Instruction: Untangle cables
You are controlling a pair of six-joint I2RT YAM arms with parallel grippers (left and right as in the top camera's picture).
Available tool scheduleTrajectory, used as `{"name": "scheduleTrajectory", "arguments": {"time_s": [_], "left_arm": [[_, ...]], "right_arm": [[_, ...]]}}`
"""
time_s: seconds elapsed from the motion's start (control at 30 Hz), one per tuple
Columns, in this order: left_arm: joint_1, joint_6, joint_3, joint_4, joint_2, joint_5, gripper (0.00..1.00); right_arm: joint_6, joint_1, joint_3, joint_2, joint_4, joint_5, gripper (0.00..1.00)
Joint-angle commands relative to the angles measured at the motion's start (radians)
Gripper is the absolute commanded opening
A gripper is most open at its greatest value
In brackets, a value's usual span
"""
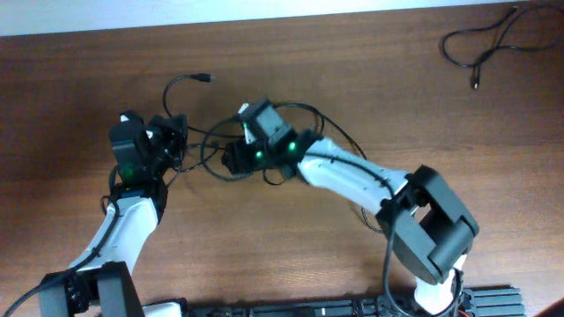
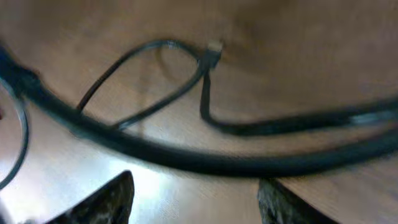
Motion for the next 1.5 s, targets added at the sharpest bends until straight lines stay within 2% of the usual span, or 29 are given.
{"name": "scheduleTrajectory", "arguments": {"time_s": [0.0,0.07,0.1,0.17,0.2,0.27,0.37,0.5,0.53,0.63,0.73,0.77,0.8,0.87,0.9,0.97,1.1,1.17,1.27,1.4,1.47], "left_arm": [[-0.002,-0.041,0.007,-0.001,-0.012,-0.008,0.0],[-0.002,-0.041,0.007,-0.002,-0.012,0.024,0.0],[-0.002,-0.041,0.007,-0.002,-0.012,0.032,0.0],[0.0,-0.04,0.007,-0.002,-0.012,0.035,0.0],[0.01,-0.035,0.007,-0.002,-0.012,0.035,0.0],[0.043,-0.012,0.007,-0.002,-0.012,0.037,0.0],[0.158,0.093,0.007,-0.003,-0.012,0.056,0.0],[0.288,0.205,0.007,-0.103,-0.012,0.06,0.0],[0.307,0.205,0.007,-0.141,-0.012,0.069,0.0],[0.314,0.203,0.007,-0.172,-0.011,0.159,0.0],[0.277,0.215,0.007,-0.148,-0.011,0.259,0.0],[0.253,0.292,0.007,-0.122,-0.012,0.307,0.0],[0.23,0.377,0.007,-0.108,-0.012,0.348,0.0],[0.18,0.525,0.007,-0.109,-0.011,0.402,0.0],[0.153,0.6,0.007,-0.122,-0.011,0.423,0.0],[0.117,0.672,0.007,-0.171,-0.011,0.436,0.0],[0.114,0.677,0.007,-0.302,-0.011,0.401,0.0],[0.114,0.669,0.007,-0.426,-0.012,0.274,0.0],[0.114,0.591,0.007,-0.584,-0.011,0.102,0.0],[0.113,0.592,0.006,-0.624,-0.011,0.086,0.0],[0.114,0.592,0.006,-0.634,-0.011,0.082,0.0]], "right_arm": [[0.123,0.007,-0.096,0.006,0.218,0.233,0.63],[0.122,0.006,-0.107,0.03,0.348,0.312,0.62],[0.122,0.006,-0.107,0.041,0.383,0.33,0.54],[0.108,0.004,-0.107,0.051,0.388,0.33,0.11],[0.074,0.0,-0.107,0.048,0.373,0.326,0.04],[0.017,-0.022,-0.107,0.016,0.272,0.323,0.04],[-0.1,-0.124,-0.107,-0.102,0.001,0.333,0.04],[-0.187,-0.346,-0.107,-0.282,-0.188,0.316,0.04],[-0.191,-0.391,-0.107,-0.314,-0.205,0.272,0.04],[-0.284,-0.51,-0.107,-0.372,-0.201,-0.063,0.04],[-0.286,-0.517,-0.109,-0.355,-0.217,-0.178,0.16],[-0.29,-0.505,-0.114,-0.348,-0.22,-0.177,0.24],[-0.322,-0.488,-0.117,-0.34,-0.22,-0.178,0.28],[-0.462,-0.442,-0.117,-0.323,-0.224,-0.177,0.37],[-0.542,-0.417,-0.117,-0.314,-0.227,-0.177,0.4],[-0.644,-0.362,-0.117,-0.3,-0.222,-0.177,0.44],[-0.653,-0.277,-0.117,-0.239,-0.15,-0.18,0.52],[-0.655,-0.232,-0.117,-0.195,-0.089,-0.218,0.59],[-0.684,-0.172,-0.117,-0.139,-0.011,-0.26,0.64],[-0.702,-0.083,-0.116,-0.062,0.078,-0.259,0.67],[-0.777,-0.042,-0.116,-0.04,0.089,-0.24,0.7]]}}
